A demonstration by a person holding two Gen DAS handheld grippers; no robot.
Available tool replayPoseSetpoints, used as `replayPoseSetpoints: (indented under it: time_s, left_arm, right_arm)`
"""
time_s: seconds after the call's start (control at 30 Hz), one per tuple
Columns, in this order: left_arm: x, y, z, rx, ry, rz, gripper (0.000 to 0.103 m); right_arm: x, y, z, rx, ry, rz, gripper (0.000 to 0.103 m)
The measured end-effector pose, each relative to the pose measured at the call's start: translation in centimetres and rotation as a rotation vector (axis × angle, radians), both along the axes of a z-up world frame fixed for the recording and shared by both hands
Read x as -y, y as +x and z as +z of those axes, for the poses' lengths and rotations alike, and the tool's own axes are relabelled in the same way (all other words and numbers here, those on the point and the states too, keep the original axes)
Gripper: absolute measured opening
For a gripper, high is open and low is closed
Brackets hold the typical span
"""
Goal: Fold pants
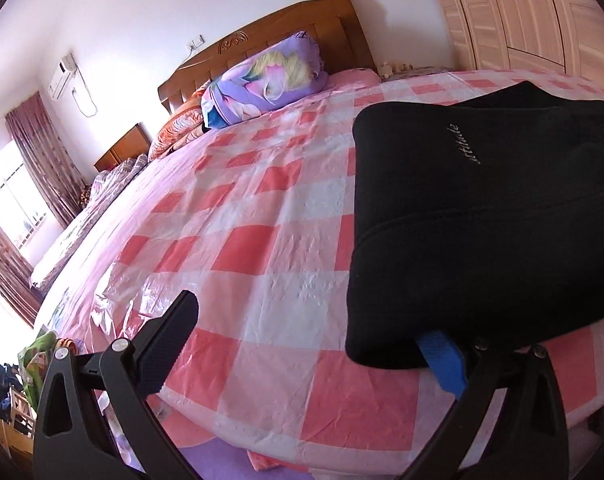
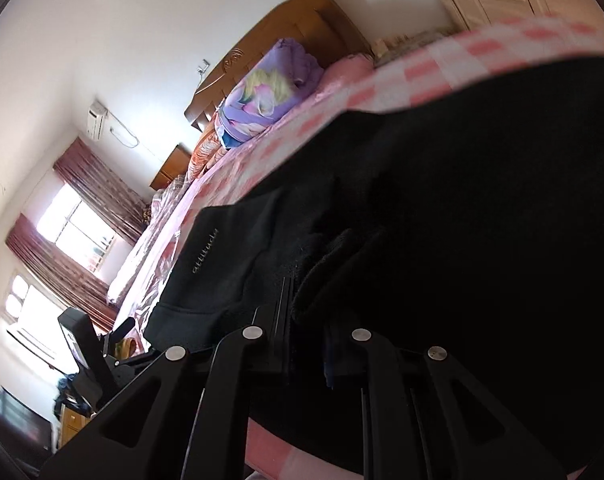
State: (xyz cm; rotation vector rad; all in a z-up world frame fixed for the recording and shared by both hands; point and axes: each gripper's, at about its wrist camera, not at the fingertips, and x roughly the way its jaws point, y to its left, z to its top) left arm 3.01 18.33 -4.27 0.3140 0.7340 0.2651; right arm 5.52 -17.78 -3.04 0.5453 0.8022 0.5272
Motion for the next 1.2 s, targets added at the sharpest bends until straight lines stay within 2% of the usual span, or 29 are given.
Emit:
replayPoseSetpoints:
  time_s: [0.1,0.2,0.27,0.33,0.5,0.57,0.63,0.73,0.8,0.87,0.93,0.97,1.03,1.1,1.2]
  left_arm:
    - [-0.4,0.3,0.2,-0.007,0.008,0.002,0.102]
    - [-1.0,0.6,0.1,-0.022,-0.039,0.015,0.102]
    - [-2.0,0.6,0.1,-0.017,-0.114,0.037,0.102]
    - [-3.2,0.1,0.5,0.020,-0.230,0.061,0.102]
    - [-5.6,-0.4,0.5,0.065,-0.442,0.114,0.102]
    - [-6.7,-0.5,-0.3,0.053,-0.540,0.139,0.102]
    - [-7.7,-0.3,-1.7,0.022,-0.631,0.161,0.102]
    - [-6.6,-0.6,-2.1,0.019,-0.540,0.141,0.102]
    - [-6.0,-0.8,-1.8,0.023,-0.492,0.121,0.102]
    - [-5.8,-0.9,-1.5,0.021,-0.452,0.102,0.102]
    - [-5.3,-1.4,-1.1,0.022,-0.381,0.078,0.102]
    - [-5.1,-1.7,-0.8,0.024,-0.344,0.066,0.102]
    - [-4.4,-2.5,-0.3,0.027,-0.243,0.038,0.102]
    - [-3.8,-3.4,0.0,0.032,-0.112,0.030,0.102]
    - [-3.6,-3.9,0.2,0.032,-0.011,0.039,0.102]
  right_arm:
    - [-0.4,-0.2,1.0,0.031,-0.008,0.015,0.015]
    - [-0.8,-0.2,0.9,0.030,-0.019,0.031,0.015]
    - [-0.8,-0.3,0.3,0.011,-0.017,0.028,0.015]
    - [-0.8,-0.5,0.6,0.013,-0.007,0.026,0.015]
    - [-1.8,-0.9,3.1,0.096,-0.015,0.051,0.015]
    - [-2.3,-1.0,3.2,0.111,-0.027,0.063,0.015]
    - [-2.6,-0.7,2.1,0.086,-0.044,0.070,0.015]
    - [-1.7,-0.1,-0.2,0.020,-0.031,0.057,0.015]
    - [-1.4,-0.1,-0.5,0.004,-0.014,0.072,0.015]
    - [-1.3,-0.3,-0.3,-0.004,-0.035,0.073,0.024]
    - [-1.1,-0.4,0.1,-0.007,-0.071,0.066,0.040]
    - [-1.0,-0.6,0.3,0.001,-0.081,0.061,0.046]
    - [-0.4,-1.1,1.0,0.022,-0.104,0.023,0.075]
    - [0.1,-1.6,2.3,0.080,-0.142,-0.021,0.075]
    - [-1.8,-1.7,4.5,0.171,-0.202,0.023,0.075]
